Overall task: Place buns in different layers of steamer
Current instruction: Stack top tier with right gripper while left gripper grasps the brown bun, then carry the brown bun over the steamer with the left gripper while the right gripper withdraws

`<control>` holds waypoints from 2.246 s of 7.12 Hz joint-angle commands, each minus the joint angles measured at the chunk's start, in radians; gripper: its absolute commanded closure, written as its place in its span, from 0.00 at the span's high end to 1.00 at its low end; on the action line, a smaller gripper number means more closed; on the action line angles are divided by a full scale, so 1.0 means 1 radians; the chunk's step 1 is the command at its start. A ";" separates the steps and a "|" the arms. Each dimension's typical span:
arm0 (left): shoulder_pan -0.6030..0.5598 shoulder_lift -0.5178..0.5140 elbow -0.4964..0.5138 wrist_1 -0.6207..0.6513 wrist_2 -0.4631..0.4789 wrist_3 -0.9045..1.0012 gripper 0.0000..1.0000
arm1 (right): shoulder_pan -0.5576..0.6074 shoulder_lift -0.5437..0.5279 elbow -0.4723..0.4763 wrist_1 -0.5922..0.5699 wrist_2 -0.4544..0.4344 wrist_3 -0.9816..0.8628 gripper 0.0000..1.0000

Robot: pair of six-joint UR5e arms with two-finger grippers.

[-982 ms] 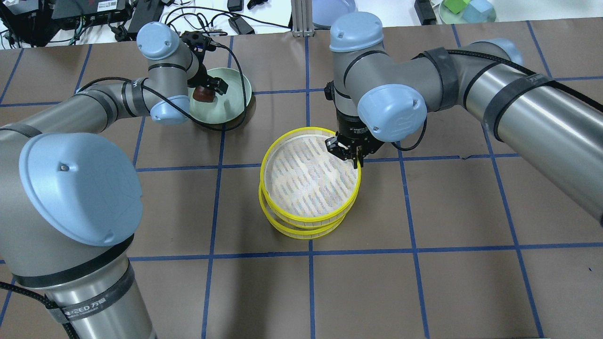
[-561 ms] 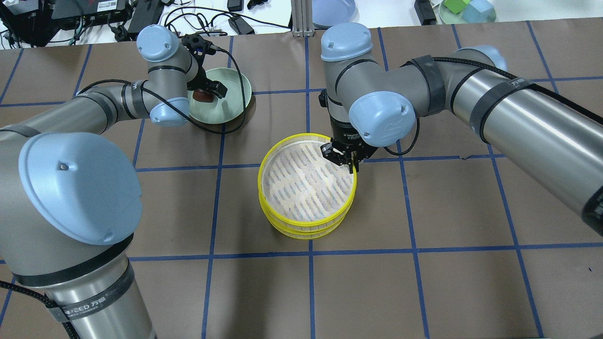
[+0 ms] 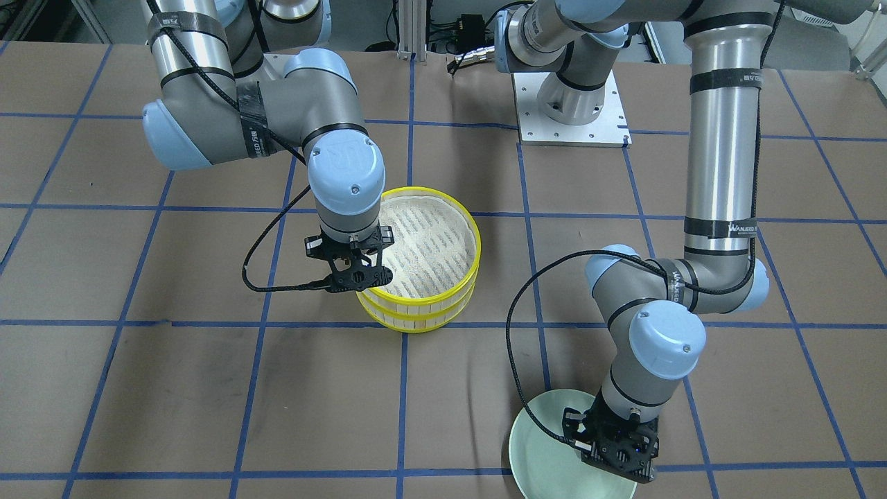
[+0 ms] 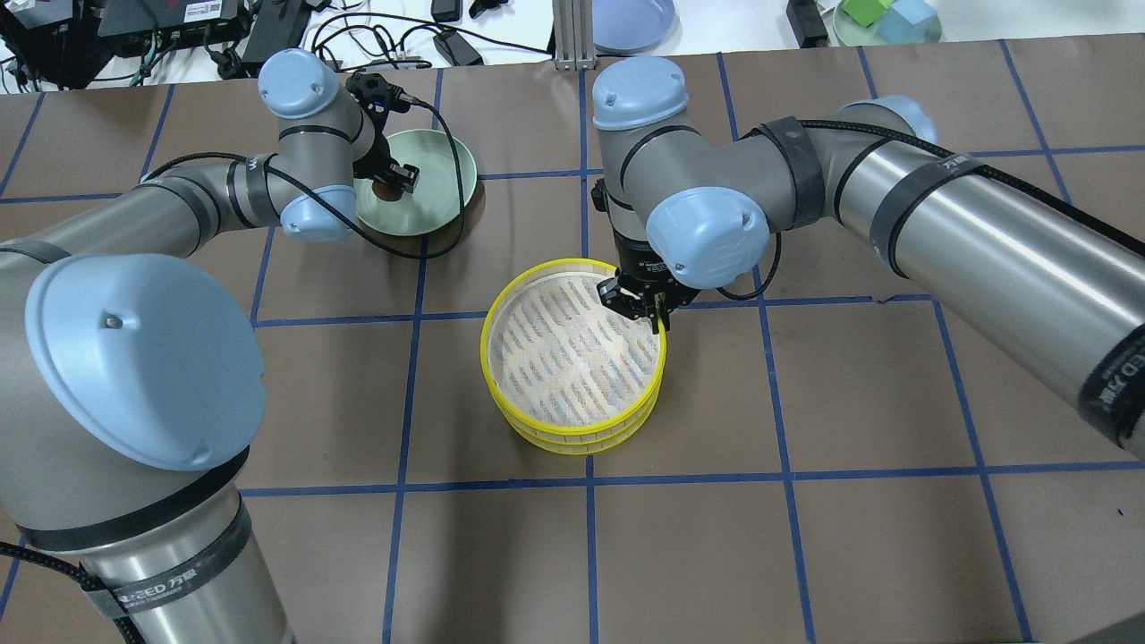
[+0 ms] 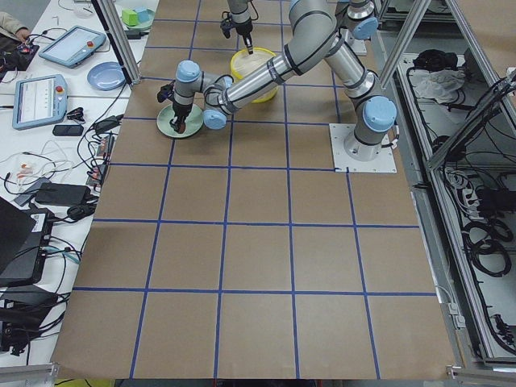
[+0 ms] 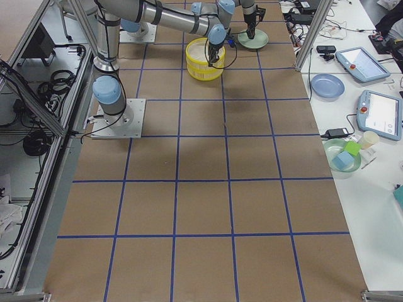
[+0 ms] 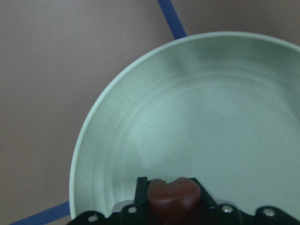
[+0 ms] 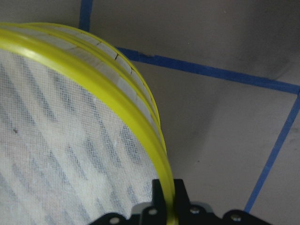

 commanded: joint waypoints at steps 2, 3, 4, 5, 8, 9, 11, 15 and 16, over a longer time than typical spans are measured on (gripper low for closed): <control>-0.001 0.064 0.001 -0.090 -0.002 -0.120 0.00 | 0.006 -0.019 -0.020 -0.012 -0.001 -0.008 1.00; -0.007 0.107 0.004 -0.174 -0.010 -0.186 0.00 | -0.005 -0.059 -0.060 -0.050 -0.003 -0.020 1.00; -0.025 0.161 0.004 -0.262 -0.010 -0.280 0.00 | -0.015 -0.126 -0.097 0.014 0.002 -0.020 1.00; -0.050 0.217 0.003 -0.342 -0.014 -0.382 0.00 | -0.017 -0.203 -0.129 0.083 0.007 -0.018 1.00; -0.151 0.320 0.001 -0.597 -0.014 -0.674 0.00 | -0.028 -0.302 -0.148 0.209 -0.054 -0.022 1.00; -0.176 0.363 0.001 -0.677 -0.055 -0.736 0.00 | -0.048 -0.315 -0.152 0.200 -0.076 -0.018 1.00; -0.264 0.394 -0.012 -0.708 -0.151 -0.956 0.00 | -0.132 -0.340 -0.154 0.209 -0.053 -0.072 1.00; -0.343 0.397 -0.126 -0.710 -0.238 -1.137 0.18 | -0.267 -0.366 -0.157 0.194 -0.049 -0.266 1.00; -0.346 0.396 -0.138 -0.710 -0.248 -1.172 0.65 | -0.293 -0.375 -0.155 0.186 -0.050 -0.291 1.00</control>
